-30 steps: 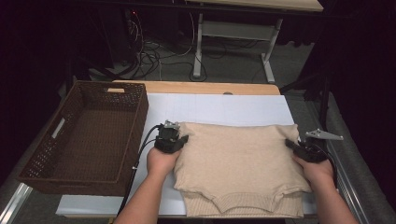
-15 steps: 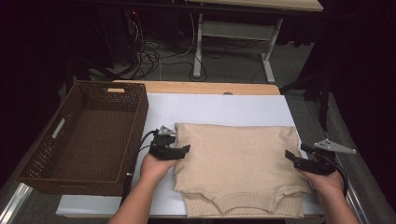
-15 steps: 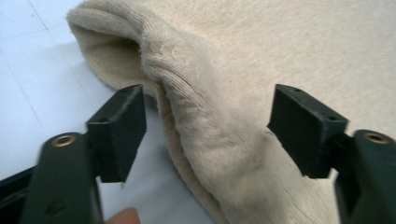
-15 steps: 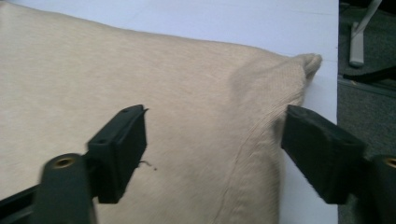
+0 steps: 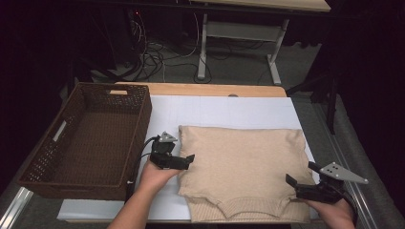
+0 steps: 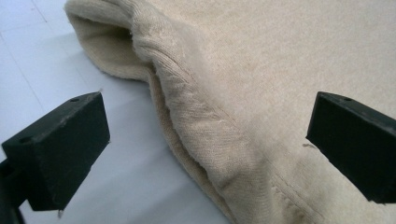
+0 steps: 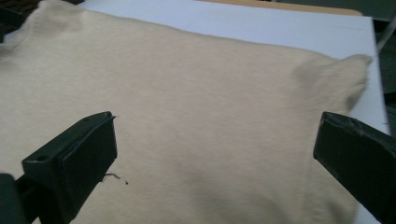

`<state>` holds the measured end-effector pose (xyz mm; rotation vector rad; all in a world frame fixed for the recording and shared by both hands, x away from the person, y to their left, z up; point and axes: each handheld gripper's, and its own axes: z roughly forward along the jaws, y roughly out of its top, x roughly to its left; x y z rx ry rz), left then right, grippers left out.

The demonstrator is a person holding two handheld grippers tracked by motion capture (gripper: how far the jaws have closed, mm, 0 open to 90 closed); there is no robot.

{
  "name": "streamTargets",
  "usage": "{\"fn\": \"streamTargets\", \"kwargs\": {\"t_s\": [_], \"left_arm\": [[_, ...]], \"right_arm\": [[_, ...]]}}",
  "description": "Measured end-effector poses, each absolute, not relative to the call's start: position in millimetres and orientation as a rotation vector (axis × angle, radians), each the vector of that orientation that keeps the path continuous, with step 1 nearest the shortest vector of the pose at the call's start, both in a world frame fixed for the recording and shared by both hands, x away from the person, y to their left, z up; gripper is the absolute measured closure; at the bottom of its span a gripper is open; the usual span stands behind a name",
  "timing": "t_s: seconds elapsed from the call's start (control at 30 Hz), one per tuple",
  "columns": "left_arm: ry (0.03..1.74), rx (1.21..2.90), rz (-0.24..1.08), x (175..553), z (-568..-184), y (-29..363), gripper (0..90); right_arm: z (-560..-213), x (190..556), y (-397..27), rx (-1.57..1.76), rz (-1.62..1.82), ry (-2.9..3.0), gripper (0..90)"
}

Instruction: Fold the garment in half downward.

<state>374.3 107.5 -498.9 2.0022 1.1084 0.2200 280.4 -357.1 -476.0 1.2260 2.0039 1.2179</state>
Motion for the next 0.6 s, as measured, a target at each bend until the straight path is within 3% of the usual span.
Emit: {"fn": "streamTargets", "kwargs": {"t_s": [0.6], "left_arm": [[1.115, 1.946, 0.219, 376.5, -497.9, 112.0, 0.0]], "right_arm": [[-479.0, 275.6, -275.3, 1.04, 1.337, 2.109, 0.0]]}}
